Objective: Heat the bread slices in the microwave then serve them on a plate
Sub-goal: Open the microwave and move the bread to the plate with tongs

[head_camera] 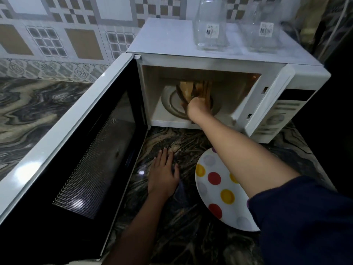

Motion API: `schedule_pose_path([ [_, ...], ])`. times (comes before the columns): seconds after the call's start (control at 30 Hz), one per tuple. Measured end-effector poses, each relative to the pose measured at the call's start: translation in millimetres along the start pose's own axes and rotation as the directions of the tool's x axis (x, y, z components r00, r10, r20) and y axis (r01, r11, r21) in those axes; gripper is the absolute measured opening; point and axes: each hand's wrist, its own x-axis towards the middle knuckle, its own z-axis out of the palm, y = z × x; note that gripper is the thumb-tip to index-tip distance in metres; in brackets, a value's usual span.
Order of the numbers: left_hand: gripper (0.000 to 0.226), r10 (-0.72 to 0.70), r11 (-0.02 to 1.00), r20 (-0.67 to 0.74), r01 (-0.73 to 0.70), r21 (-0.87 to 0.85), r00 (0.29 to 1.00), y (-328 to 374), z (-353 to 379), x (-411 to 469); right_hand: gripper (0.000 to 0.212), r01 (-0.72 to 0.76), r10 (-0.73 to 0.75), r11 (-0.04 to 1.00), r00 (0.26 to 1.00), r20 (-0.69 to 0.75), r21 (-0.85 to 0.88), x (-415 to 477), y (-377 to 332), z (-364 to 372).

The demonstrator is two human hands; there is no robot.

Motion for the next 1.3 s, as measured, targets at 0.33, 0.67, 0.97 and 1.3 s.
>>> schedule_pose_path([
  [0.33, 0.061, 0.009, 1.0, -0.034, -0.01, -0.008, 0.999, -3, 5, 1, 0.04, -0.106, 0.128, 0.964, 0.989, -0.078, 0.242, 9, -5, 9],
  [0.67, 0.054, -0.015, 0.999, -0.066, 0.018, 0.046, 0.998, -4, 4, 0, 0.038, -0.145, 0.162, 0.973, 0.984, -0.08, 0.178, 6, -4, 7],
  [0.97, 0.076, 0.052, 0.998, 0.003, -0.052, -0.019, 0.999, -6, 1, -1, 0.036, -0.156, 0.185, 0.973, 0.968, -0.17, 0.17, -16, 6, 6],
  [1.3, 0.069, 0.041, 0.988, 0.033, -0.046, 0.147, 0.999, -7, -2, -51, 0.041, 0.165, -0.209, 0.932, 0.972, -0.105, -0.324, -81, 53, -48],
])
